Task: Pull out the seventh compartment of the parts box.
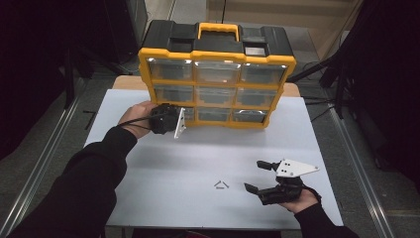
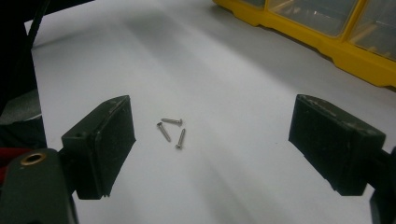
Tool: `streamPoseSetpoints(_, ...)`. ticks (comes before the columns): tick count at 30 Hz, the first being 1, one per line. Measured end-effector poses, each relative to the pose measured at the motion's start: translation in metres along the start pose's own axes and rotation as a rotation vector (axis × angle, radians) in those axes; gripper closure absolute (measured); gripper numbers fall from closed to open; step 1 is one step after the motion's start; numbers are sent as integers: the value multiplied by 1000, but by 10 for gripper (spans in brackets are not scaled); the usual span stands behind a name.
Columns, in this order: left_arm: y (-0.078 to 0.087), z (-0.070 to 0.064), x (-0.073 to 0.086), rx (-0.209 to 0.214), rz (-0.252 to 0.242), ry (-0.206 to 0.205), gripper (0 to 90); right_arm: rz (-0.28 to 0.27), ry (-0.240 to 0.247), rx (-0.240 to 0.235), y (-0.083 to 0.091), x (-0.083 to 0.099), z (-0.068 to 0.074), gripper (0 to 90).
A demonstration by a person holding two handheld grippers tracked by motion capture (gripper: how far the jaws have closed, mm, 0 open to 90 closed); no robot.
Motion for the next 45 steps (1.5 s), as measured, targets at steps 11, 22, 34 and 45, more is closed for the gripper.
streamPoseSetpoints(11,0,-1,0,-18,5,-12,733,2,0,0,0,0,0,156)
streamPoseSetpoints(22,2,-1,0,-5,7,0,730,2,0,-1,0,0,0,157)
streamPoseSetpoints(34,6,-2,0,13,11,-2,729,7,2,-3,-1,1,0,157)
streamPoseSetpoints(45,10,-4,1,29,14,-4,729,4,-2,-6,-1,1,0,157)
Point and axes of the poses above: each handheld gripper's, and its own axes: y roughly backward along the jaws, x roughly out of its underside, z roughly to its left, the point moved 7 cm from there along -y, roughly forward along the jaws, and after that the axes turned 14 degrees about z, right-handed, at the moved point
